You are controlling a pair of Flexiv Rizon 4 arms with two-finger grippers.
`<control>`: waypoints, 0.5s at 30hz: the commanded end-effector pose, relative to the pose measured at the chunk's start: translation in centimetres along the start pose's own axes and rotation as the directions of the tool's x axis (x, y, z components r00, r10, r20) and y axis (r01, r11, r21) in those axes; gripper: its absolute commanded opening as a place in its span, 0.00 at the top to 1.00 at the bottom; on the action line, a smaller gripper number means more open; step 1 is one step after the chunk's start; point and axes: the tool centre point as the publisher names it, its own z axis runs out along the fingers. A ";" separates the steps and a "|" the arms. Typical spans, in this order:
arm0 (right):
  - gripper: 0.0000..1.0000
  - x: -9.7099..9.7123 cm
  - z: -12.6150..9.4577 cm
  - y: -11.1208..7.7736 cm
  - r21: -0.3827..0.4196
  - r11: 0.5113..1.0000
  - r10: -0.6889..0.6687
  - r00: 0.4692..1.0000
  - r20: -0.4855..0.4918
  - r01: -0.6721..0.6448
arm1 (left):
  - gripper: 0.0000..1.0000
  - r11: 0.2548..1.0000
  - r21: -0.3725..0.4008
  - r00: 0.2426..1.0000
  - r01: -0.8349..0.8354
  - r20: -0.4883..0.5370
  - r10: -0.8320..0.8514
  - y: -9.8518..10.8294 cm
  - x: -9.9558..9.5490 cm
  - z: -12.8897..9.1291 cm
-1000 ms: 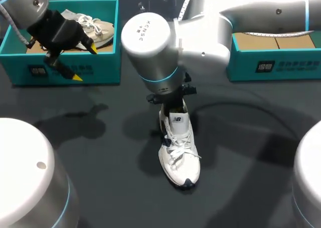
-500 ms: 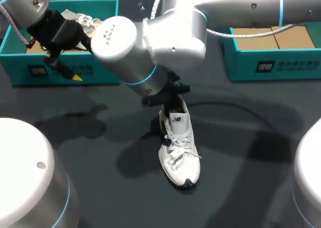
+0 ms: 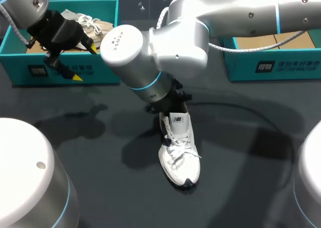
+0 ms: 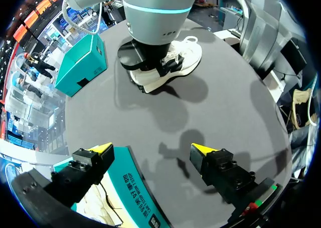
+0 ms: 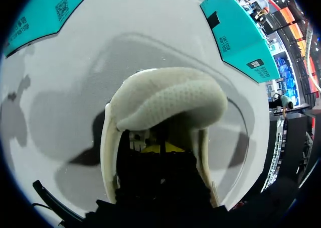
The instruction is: Take the shoe out of the shoebox, open the shoe tongue, remove and reinsert the insole, then place the shoe into the shoebox
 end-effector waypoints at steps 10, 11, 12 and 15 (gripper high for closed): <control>1.00 -0.3 -2.9 2.2 -0.043 0.998 -0.055 0.990 -0.133 0.049 | 0.00 1.000 -0.004 1.000 -0.001 0.000 0.001 -0.1 0.1 -0.1; 1.00 -0.2 -2.7 2.4 -0.043 0.997 -0.062 0.988 -0.141 0.057 | 0.00 1.000 -0.004 1.000 -0.001 0.000 0.001 -0.1 0.1 -0.1; 1.00 -0.1 -2.4 2.5 -0.034 0.998 -0.066 0.986 -0.151 0.061 | 0.00 1.000 -0.004 1.000 -0.001 0.000 0.001 -0.1 0.1 -0.1; 1.00 0.1 -1.1 2.5 -0.014 0.998 -0.068 0.981 -0.182 0.067 | 0.00 1.000 -0.004 1.000 -0.001 0.000 0.001 -0.1 0.1 -0.1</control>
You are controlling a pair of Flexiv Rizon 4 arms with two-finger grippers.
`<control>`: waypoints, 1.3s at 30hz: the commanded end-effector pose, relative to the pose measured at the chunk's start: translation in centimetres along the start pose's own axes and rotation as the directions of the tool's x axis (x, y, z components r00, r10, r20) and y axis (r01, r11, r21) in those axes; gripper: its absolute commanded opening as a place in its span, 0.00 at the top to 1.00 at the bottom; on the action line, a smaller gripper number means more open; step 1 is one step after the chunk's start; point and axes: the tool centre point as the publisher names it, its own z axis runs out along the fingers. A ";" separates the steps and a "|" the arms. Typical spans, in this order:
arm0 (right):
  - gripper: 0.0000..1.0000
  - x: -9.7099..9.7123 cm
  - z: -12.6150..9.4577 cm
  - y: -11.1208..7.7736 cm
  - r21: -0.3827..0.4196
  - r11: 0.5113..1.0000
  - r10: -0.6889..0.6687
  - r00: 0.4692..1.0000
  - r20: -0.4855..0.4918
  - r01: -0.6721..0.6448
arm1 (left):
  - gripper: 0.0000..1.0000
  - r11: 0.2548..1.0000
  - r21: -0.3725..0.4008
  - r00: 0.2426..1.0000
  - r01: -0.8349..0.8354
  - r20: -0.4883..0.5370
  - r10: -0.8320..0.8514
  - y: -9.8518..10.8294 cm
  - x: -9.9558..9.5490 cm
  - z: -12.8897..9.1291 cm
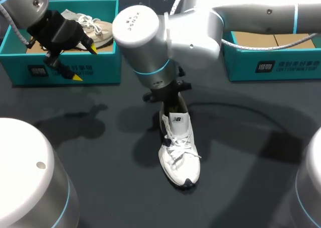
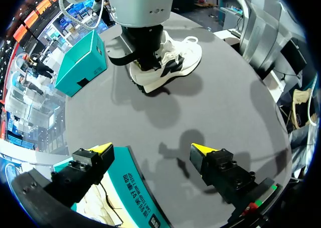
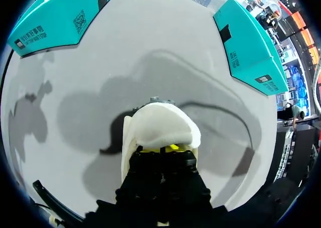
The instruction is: Take the shoe out of the shoebox, open the shoe tongue, remove and reinsert the insole, then place the shoe into the shoebox
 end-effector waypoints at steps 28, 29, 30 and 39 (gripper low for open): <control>1.00 -0.8 -1.9 -1.4 0.153 0.987 -0.025 0.986 -0.167 0.051 | 0.00 1.000 -0.004 1.000 -0.001 0.000 0.001 -0.1 0.1 0.0; 1.00 -0.7 -2.0 -1.4 0.158 0.986 -0.027 0.985 -0.173 0.054 | 0.00 1.000 -0.004 1.000 -0.001 0.000 0.001 -0.1 0.1 0.0; 1.00 -0.7 -2.1 -1.5 0.167 0.984 -0.026 0.984 -0.177 0.056 | 0.00 1.000 -0.004 1.000 -0.001 0.000 0.001 -0.1 0.1 0.0; 1.00 -0.5 -2.7 -2.8 0.231 0.972 -0.002 0.977 -0.212 0.052 | 0.00 1.000 -0.004 1.000 -0.001 0.000 0.001 -0.1 0.1 0.0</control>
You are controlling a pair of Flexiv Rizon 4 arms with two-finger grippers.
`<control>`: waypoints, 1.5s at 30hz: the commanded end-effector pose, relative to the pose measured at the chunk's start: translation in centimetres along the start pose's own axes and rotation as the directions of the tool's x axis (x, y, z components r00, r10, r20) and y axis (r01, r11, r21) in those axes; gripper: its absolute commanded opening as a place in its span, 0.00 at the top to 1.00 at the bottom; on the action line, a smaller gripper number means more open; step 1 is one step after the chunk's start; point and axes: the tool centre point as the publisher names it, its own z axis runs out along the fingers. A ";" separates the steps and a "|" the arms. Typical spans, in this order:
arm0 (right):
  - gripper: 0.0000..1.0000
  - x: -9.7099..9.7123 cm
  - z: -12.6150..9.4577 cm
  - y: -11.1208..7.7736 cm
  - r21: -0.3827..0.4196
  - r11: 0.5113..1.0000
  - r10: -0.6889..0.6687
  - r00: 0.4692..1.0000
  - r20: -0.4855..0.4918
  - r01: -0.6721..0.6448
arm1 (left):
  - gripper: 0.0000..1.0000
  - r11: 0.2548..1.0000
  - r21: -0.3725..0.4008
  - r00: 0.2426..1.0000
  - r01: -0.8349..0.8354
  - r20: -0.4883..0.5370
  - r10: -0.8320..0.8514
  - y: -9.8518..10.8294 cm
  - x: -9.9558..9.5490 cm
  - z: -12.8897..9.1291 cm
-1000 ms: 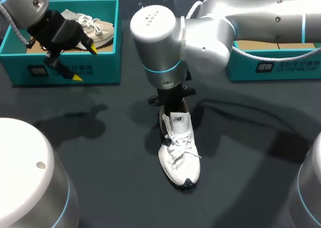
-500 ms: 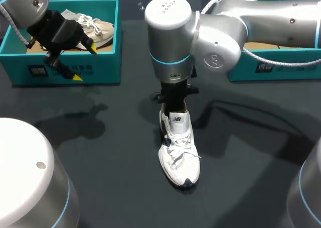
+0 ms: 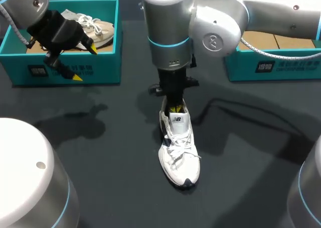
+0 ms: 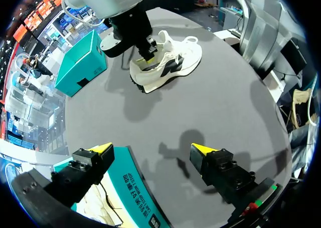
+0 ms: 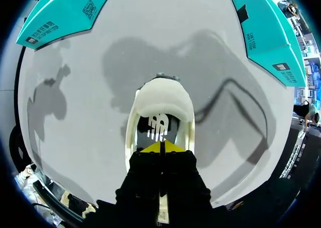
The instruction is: Take the shoe out of the shoebox, open the shoe tongue, remove and reinsert the insole, then place the shoe into the shoebox
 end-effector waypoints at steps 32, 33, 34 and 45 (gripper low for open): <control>0.15 0.6 -0.2 -3.6 0.084 0.996 0.027 0.999 -0.019 -0.025 | 0.00 1.000 -0.004 1.000 -0.001 0.000 0.001 -0.1 0.1 0.0; 0.08 0.6 -0.2 -3.7 0.084 0.996 0.026 1.000 -0.017 -0.025 | 0.00 1.000 -0.004 1.000 -0.001 0.000 0.001 -0.1 0.1 0.0; 0.02 0.6 -0.3 -3.7 0.083 0.996 0.025 1.000 -0.016 -0.024 | 0.00 1.000 -0.004 1.000 -0.001 0.000 0.001 -0.1 0.1 0.0; 0.00 0.5 -1.0 -4.6 0.061 0.997 0.038 0.999 0.016 -0.038 | 0.00 1.000 -0.004 1.000 -0.001 0.000 0.001 -0.1 0.1 0.0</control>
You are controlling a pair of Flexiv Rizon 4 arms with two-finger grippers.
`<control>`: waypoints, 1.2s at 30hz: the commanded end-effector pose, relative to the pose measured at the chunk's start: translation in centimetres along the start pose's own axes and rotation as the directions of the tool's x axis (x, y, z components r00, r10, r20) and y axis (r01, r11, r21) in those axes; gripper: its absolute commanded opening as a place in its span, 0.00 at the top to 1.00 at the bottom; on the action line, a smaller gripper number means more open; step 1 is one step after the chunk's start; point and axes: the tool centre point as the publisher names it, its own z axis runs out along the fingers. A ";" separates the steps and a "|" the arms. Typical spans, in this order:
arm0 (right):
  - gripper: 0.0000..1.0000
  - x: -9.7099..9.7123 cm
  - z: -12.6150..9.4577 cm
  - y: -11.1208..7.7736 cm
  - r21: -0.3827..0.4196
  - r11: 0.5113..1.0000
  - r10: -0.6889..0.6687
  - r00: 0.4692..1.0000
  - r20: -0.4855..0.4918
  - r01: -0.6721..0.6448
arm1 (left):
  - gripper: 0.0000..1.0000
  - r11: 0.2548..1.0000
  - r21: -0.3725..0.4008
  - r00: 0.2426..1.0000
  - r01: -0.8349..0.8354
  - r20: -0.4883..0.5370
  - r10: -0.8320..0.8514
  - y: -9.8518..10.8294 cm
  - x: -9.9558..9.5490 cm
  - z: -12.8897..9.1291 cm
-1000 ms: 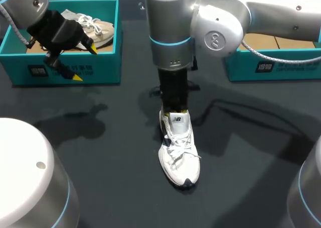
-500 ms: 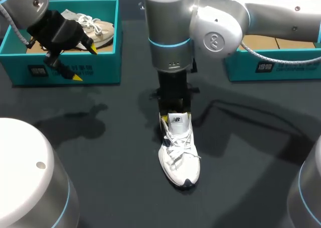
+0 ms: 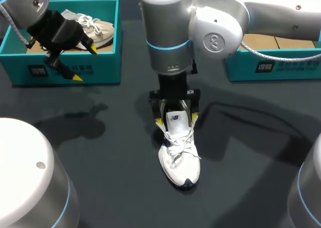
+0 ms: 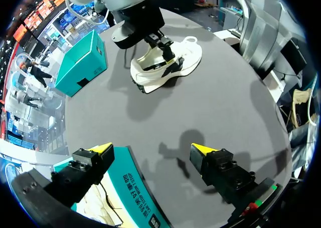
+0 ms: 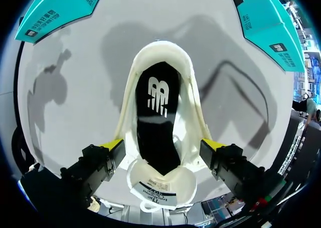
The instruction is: Take the shoe out of the shoebox, open the shoe tongue, remove and reinsert the insole, then place the shoe into the shoebox
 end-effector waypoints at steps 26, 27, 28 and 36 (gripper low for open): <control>0.08 -0.5 -1.8 -4.7 -0.019 0.999 0.041 0.999 0.012 -0.041 | 0.00 1.000 -0.004 1.000 -0.001 0.000 0.001 -0.1 0.1 0.0; 0.09 -0.5 -1.9 -4.9 -0.006 0.999 0.049 0.999 0.016 -0.049 | 0.00 1.000 -0.004 1.000 -0.001 0.000 0.001 -0.1 0.1 0.0; 0.09 -0.5 -1.9 -5.3 0.003 0.999 0.051 0.999 0.016 -0.051 | 0.00 1.000 -0.004 1.000 -0.001 0.000 0.001 -0.1 0.1 0.0; 0.10 -0.1 -2.6 -8.4 0.059 0.995 0.079 0.997 0.016 -0.079 | 0.00 1.000 -0.004 1.000 -0.001 0.000 0.001 -0.1 0.1 0.0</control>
